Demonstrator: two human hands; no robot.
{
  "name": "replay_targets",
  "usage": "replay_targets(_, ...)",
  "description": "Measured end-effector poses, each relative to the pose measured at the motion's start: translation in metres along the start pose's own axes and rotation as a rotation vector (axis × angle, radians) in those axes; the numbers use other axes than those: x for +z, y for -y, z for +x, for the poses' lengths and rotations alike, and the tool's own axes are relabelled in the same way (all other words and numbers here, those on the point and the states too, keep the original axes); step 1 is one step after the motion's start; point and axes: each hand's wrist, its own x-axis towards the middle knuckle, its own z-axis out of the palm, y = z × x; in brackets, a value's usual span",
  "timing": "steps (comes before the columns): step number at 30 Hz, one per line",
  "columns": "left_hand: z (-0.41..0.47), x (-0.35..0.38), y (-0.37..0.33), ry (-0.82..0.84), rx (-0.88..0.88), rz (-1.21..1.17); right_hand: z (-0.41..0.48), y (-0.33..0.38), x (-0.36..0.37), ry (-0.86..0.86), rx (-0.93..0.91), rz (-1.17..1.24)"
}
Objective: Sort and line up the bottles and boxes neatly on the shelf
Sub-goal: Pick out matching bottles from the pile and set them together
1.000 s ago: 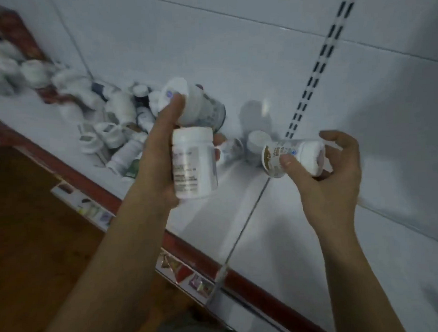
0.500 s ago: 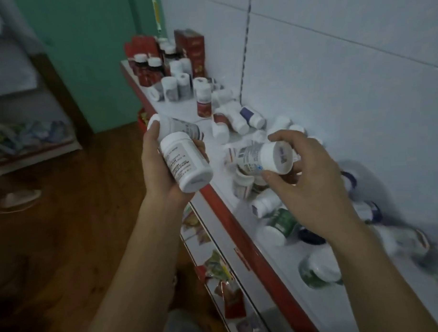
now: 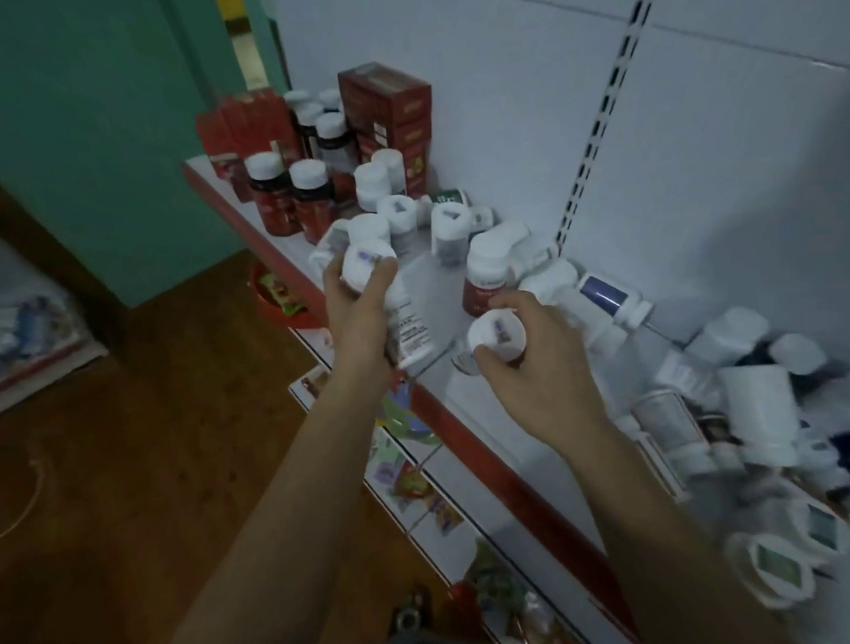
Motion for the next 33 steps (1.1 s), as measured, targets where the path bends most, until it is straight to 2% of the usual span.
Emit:
replay_targets(4,0.043,0.022,0.017,0.117,0.123,0.301,0.030,0.001,0.023,-0.082,0.082,-0.073)
replay_targets(8,0.064,0.032,0.030,0.339,0.057,0.600,0.039,0.000,0.026,-0.144,0.101,-0.096)
replay_targets(13,0.054,0.032,0.000,0.600,0.102,0.957,0.027,-0.001,0.008,-0.168,0.107,-0.065)
replay_targets(16,0.049,0.034,-0.030,0.638,0.154,1.194,0.019,0.000,-0.012,-0.166,0.117,-0.126)
replay_targets(20,0.021,0.055,-0.063,0.632,0.288,1.247,0.002,-0.003,-0.061,-0.074,0.180,-0.228)
replay_targets(23,-0.020,0.091,-0.067,0.763,0.423,1.250,-0.029,-0.011,-0.114,-0.034,0.218,-0.284)
replay_targets(26,-0.069,0.135,-0.049,0.881,0.575,1.437,-0.078,-0.026,-0.168,-0.100,0.267,-0.299)
replay_targets(29,-0.127,0.179,-0.025,0.906,0.658,1.594,-0.146,-0.048,-0.223,-0.140,0.322,-0.477)
replay_targets(33,-0.204,0.218,0.010,1.044,0.705,1.577,-0.230,-0.069,-0.281,-0.081,0.419,-0.512)
